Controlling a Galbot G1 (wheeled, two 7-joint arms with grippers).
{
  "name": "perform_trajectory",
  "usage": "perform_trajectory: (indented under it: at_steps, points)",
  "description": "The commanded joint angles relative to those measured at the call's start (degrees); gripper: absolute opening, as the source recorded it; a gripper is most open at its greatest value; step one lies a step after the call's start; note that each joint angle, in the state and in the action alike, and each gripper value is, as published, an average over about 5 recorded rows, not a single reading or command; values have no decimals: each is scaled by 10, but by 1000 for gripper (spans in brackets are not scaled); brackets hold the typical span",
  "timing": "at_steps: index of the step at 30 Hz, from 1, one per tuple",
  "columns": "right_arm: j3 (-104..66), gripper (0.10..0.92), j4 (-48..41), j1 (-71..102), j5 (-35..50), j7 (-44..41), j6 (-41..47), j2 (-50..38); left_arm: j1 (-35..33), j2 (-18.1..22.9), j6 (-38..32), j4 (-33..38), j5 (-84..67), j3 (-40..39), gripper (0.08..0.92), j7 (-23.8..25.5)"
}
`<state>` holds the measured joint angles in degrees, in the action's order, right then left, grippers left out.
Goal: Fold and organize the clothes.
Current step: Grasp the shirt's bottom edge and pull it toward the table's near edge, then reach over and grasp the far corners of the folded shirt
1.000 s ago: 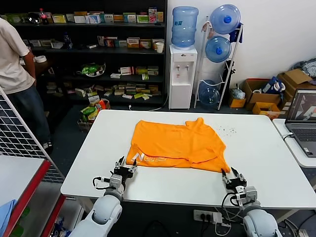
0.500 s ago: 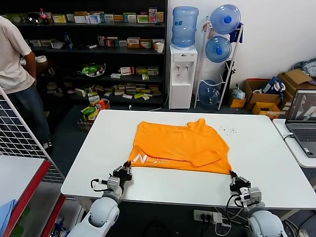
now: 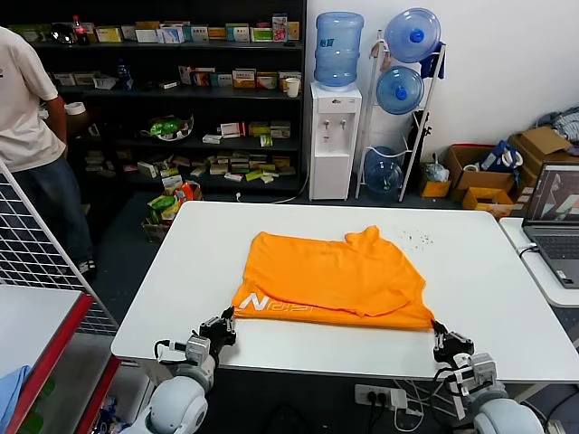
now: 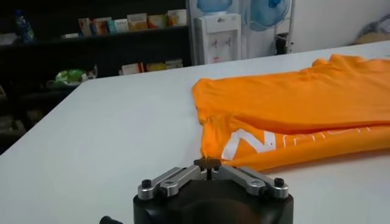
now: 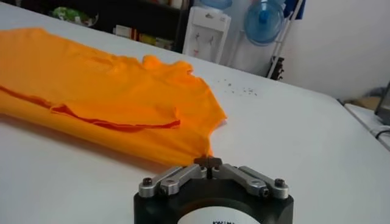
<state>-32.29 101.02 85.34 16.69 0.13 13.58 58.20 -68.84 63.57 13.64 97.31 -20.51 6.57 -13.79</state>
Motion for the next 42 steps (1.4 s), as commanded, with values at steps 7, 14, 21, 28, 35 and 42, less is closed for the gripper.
perform_trajectory:
  at_steps: [7,14,21,28,35,42]
  points:
    - [-23,127,93,112,13,11,67,-19,-163,-74,44,158,-19,8,89,-26]
    - [-31,214,134,110,57,33,109,-27,-174,-86,60,195,-32,13,172,-41]
    - [-39,430,158,65,147,66,126,-56,-129,-113,73,226,-71,24,371,-38]
    - [3,638,21,-105,177,31,45,-62,43,-63,23,103,-62,1,579,-4]
    - [66,806,-147,-287,194,-15,74,-40,214,-18,15,-77,-76,-53,772,17]
    - [129,822,-301,-435,194,-60,112,-9,325,29,17,-233,-102,-118,822,15]
